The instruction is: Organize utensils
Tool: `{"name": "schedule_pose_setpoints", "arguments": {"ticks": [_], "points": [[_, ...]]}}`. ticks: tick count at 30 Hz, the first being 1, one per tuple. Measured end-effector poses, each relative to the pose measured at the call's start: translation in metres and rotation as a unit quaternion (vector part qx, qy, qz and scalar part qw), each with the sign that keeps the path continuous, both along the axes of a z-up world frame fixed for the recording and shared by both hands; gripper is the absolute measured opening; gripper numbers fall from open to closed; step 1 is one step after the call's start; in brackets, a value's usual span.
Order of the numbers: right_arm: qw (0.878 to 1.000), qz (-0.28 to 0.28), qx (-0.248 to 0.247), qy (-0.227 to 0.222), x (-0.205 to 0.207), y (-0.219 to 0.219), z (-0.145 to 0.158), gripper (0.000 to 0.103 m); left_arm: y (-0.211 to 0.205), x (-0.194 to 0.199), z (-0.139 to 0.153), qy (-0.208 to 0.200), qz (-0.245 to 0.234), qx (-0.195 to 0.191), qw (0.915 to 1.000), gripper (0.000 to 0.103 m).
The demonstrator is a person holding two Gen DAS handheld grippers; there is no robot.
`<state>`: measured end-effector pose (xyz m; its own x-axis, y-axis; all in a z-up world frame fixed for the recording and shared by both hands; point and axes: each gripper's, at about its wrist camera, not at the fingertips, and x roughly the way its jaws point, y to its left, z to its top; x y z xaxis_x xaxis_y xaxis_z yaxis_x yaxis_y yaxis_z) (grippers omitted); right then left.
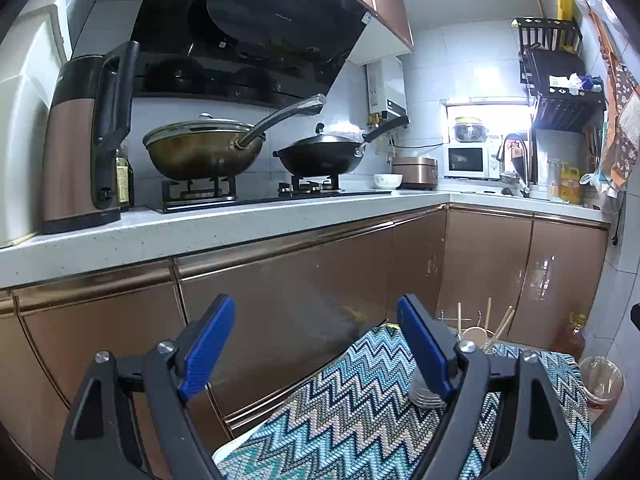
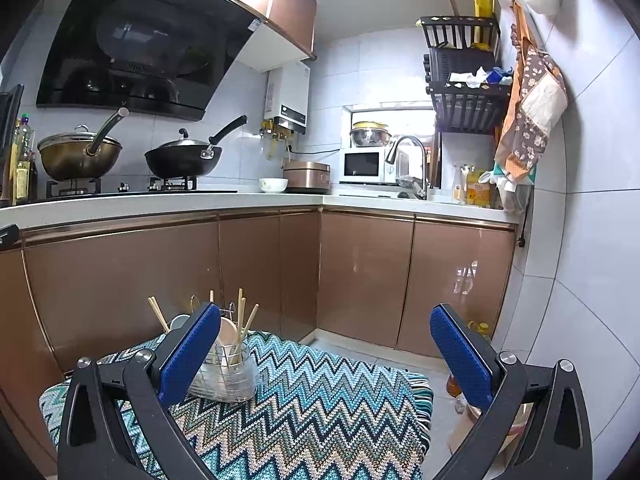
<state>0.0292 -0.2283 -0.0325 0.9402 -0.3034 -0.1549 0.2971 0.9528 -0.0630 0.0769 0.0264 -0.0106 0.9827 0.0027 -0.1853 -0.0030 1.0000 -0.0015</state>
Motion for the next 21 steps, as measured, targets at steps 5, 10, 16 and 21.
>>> {"name": "schedule_pose_setpoints", "arguments": {"ticks": [5, 10, 16, 21], "points": [[1.0, 0.0, 0.0, 0.002, 0.001, -0.001, -0.001, 0.103, -0.006, 0.002, -0.005, 0.005, -0.01, -0.009, 0.9999, 0.082], [1.0, -0.002, 0.001, 0.002, 0.001, -0.002, -0.001, 0.103, -0.011, 0.001, -0.005, 0.003, -0.014, -0.006, 0.9999, 0.082], [1.0, -0.004, 0.003, 0.003, 0.002, -0.003, -0.003, 0.103, -0.01, 0.002, -0.003, 0.001, -0.016, -0.012, 0.9998, 0.082], [1.0, -0.004, 0.003, 0.004, 0.003, -0.002, -0.004, 0.103, -0.01, 0.003, -0.005, 0.004, -0.016, -0.015, 0.9997, 0.082]]}}
